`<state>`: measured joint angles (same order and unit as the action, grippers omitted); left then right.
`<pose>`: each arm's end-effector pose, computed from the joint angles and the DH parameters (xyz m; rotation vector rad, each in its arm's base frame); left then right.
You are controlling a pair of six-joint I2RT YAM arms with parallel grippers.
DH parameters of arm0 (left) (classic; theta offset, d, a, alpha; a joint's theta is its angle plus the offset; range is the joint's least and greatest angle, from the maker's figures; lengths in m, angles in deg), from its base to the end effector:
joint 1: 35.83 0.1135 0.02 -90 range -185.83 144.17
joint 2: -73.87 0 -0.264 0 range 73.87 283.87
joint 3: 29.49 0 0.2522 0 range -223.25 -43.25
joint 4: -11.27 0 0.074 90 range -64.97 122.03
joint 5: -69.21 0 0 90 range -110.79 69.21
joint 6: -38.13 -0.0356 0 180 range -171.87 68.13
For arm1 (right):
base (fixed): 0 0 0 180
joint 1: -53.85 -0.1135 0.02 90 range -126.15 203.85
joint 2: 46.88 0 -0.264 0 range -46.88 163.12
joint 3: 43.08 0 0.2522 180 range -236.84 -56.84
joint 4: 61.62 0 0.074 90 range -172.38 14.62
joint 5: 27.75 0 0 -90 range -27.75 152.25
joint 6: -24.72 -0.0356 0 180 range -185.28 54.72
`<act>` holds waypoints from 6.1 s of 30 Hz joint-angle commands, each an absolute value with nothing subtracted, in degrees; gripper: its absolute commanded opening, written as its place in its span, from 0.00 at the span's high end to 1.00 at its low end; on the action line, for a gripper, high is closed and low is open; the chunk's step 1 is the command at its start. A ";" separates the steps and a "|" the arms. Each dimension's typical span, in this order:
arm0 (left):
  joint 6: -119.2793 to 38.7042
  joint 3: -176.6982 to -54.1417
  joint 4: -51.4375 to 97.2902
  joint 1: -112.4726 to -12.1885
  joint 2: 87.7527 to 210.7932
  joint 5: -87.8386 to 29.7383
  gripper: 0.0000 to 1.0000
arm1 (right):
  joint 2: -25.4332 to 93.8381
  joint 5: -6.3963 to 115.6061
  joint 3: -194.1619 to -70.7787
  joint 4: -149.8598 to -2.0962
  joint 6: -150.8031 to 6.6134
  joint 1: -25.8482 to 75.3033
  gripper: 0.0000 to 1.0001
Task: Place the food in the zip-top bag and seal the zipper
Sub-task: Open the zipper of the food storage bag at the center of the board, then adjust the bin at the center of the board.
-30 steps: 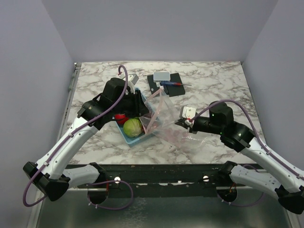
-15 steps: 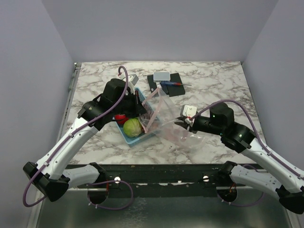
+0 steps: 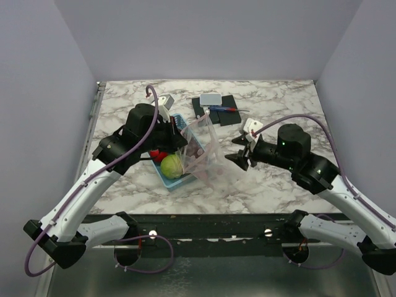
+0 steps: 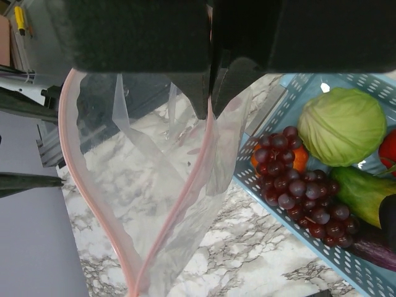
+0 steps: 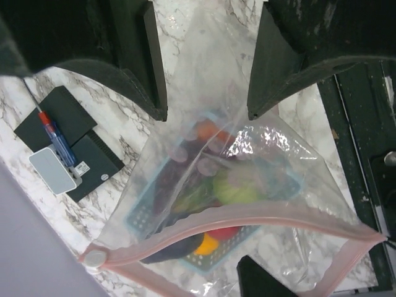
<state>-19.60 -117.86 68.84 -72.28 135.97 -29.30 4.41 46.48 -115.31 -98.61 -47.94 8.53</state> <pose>0.1706 -0.1325 0.4017 0.1748 2.2285 -0.8460 0.1299 0.1451 0.3797 -1.1400 1.4974 0.5922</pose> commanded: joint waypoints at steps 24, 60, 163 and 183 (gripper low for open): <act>-14.97 -122.29 67.27 -72.24 138.25 -20.51 1.00 | 28.45 60.73 -157.31 -124.16 -81.98 6.72 0.33; -1.18 -117.49 63.05 -80.45 136.97 -0.03 1.00 | 52.23 95.22 -177.46 -139.81 -82.16 -4.15 0.59; -20.87 -142.57 106.50 -81.89 142.40 38.99 1.00 | 54.17 68.16 -170.23 -98.43 -81.21 -1.81 0.46; -27.30 -153.62 106.68 -76.63 143.48 42.58 1.00 | 44.14 73.05 -157.91 -100.45 -78.91 2.10 0.34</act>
